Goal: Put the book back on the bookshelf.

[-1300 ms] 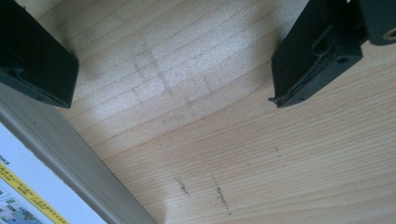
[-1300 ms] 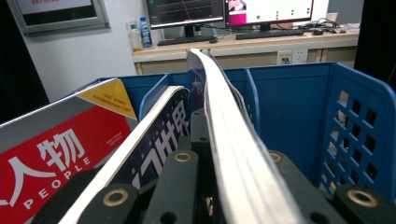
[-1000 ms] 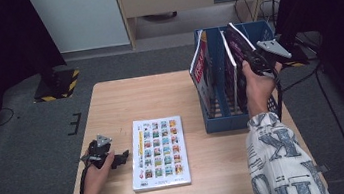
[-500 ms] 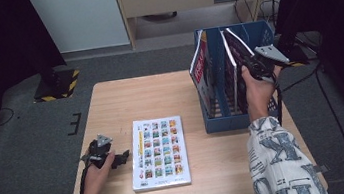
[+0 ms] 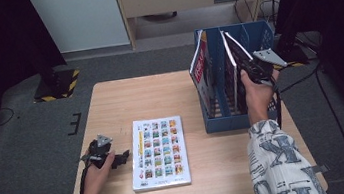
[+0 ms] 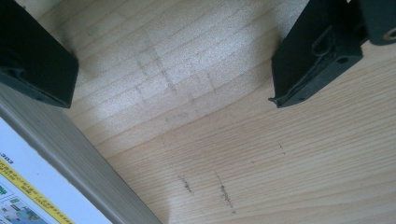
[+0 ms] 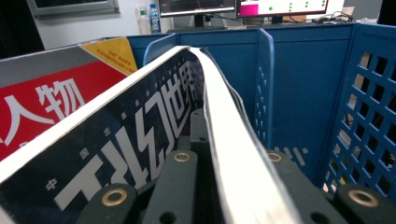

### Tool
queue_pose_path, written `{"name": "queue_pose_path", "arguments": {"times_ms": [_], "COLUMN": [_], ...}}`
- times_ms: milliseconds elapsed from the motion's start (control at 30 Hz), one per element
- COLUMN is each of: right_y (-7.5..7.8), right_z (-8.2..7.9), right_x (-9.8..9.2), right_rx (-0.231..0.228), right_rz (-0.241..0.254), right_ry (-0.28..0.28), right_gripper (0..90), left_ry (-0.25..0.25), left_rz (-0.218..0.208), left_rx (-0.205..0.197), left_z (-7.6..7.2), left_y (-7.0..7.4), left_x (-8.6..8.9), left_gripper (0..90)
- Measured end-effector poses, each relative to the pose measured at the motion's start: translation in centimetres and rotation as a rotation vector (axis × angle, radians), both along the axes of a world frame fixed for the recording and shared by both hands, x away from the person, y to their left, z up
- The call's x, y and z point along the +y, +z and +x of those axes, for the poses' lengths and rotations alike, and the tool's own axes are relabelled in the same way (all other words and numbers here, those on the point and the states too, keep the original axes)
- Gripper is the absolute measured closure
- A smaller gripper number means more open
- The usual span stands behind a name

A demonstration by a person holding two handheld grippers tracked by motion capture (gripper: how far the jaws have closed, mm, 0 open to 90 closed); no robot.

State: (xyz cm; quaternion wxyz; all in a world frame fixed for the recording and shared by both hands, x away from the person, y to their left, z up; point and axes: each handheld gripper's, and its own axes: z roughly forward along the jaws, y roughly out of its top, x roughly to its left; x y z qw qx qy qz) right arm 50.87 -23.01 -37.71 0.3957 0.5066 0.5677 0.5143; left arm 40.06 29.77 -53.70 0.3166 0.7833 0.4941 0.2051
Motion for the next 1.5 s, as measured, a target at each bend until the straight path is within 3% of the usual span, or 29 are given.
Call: {"name": "queue_pose_path", "arguments": {"times_ms": [200, 500, 767, 900, 1100, 1500], "right_y": [0.5, 0.7, 1.1, 1.5, 1.7, 0.9], "right_z": [0.0, 0.2, 0.1, 0.3, 1.0, 1.5], "right_x": [0.0, -0.3, -0.4, -0.3, 0.0, 0.5], "right_rx": [0.034, 0.043, 0.043, 0.009, -0.003, -0.002], "right_rz": [-0.029, -0.042, -0.073, -0.053, -0.063, -0.064], "right_ry": [0.035, 0.062, -0.008, -0.043, -0.092, -0.104], "right_gripper": [81.5, 82.8, 83.8, 83.8, 83.7, 83.6], "left_ry": [0.000, 0.000, 0.001, 0.002, 0.003, 0.003], "left_rz": [0.000, 0.000, 0.000, 0.000, 0.000, 0.000], "left_rx": [0.000, 0.000, 0.000, 0.000, 0.000, 0.000], "left_z": [0.0, 0.0, 0.0, 0.0, 0.0, 0.0], "left_y": [0.0, 0.0, 0.0, 0.0, 0.0, 0.0], "left_x": [0.0, 0.0, 0.0, 0.0, 0.0, 0.0], "left_gripper": [0.0, 0.0, 0.0, 0.0, 0.0, 0.0]}}
